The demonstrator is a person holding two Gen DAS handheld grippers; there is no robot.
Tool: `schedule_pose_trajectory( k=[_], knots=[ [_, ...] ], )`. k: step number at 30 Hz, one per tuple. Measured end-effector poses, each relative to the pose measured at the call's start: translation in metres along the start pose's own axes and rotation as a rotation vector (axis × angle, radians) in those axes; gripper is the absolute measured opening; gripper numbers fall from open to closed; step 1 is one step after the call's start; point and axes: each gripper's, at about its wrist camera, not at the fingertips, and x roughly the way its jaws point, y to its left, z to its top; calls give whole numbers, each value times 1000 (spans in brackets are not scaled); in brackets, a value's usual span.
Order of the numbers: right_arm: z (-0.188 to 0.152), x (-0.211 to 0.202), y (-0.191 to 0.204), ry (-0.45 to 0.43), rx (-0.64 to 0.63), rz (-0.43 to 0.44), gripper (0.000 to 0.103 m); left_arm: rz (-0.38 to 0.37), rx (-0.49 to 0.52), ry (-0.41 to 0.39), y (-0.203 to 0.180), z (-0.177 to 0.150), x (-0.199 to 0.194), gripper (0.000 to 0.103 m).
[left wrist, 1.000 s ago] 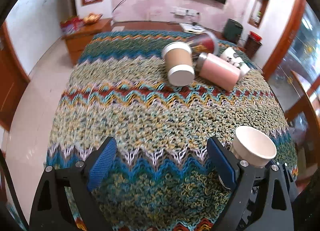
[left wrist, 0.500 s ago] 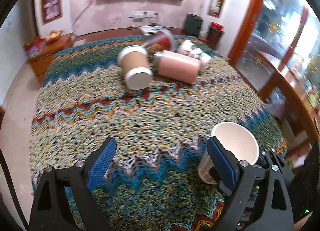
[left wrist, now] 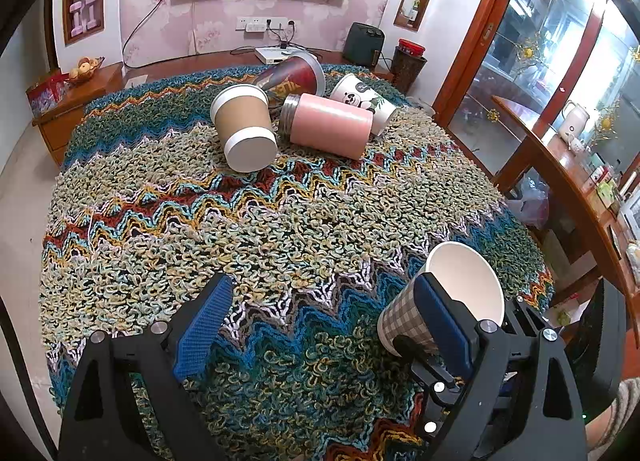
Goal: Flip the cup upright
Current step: 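Rotate the right gripper to turn the checkered cup rim-up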
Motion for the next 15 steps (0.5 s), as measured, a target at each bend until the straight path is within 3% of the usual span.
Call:
schedule_pose_trajectory(
  k=[10, 15],
  knots=[
    [-8, -5, 10, -12, -78, -15, 65, -17, 109, 31, -20, -7, 1, 94],
    [-8, -5, 9, -14, -84, -13, 65, -25, 110, 45, -23, -6, 6, 94]
  ],
)
